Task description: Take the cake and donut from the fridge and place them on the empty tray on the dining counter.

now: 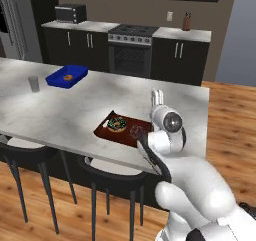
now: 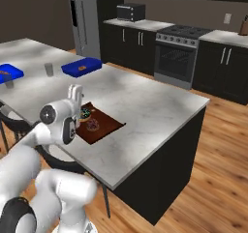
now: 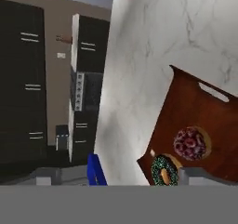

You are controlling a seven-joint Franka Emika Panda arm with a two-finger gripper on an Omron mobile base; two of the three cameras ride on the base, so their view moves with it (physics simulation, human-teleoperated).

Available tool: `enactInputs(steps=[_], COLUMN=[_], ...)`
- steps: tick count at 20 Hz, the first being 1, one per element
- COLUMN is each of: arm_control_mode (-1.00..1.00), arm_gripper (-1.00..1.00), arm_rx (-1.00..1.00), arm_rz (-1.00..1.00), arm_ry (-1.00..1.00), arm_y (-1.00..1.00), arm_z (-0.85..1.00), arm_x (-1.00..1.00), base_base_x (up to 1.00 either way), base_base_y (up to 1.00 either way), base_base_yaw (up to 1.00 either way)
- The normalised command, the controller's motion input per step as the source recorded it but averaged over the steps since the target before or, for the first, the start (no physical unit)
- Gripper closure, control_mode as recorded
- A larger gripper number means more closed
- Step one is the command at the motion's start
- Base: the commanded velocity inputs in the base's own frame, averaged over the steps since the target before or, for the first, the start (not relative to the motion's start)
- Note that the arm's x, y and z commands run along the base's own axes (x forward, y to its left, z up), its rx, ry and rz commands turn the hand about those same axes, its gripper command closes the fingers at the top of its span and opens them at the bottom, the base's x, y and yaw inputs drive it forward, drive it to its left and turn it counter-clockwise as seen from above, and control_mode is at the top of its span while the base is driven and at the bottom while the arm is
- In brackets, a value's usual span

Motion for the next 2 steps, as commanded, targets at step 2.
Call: enactInputs(steps=[2], arm_control_mode=[-1.0], arm_gripper=[-1.0], arm_rx=[0.14], arm_rz=[-0.27], arm_ry=[-0.05], arm_y=[-0.59], arm_z=[0.5], arm_x=[-1.0], base_base_x=[0.0], base_base_y=[0.0], base_base_yaw=[0.0])
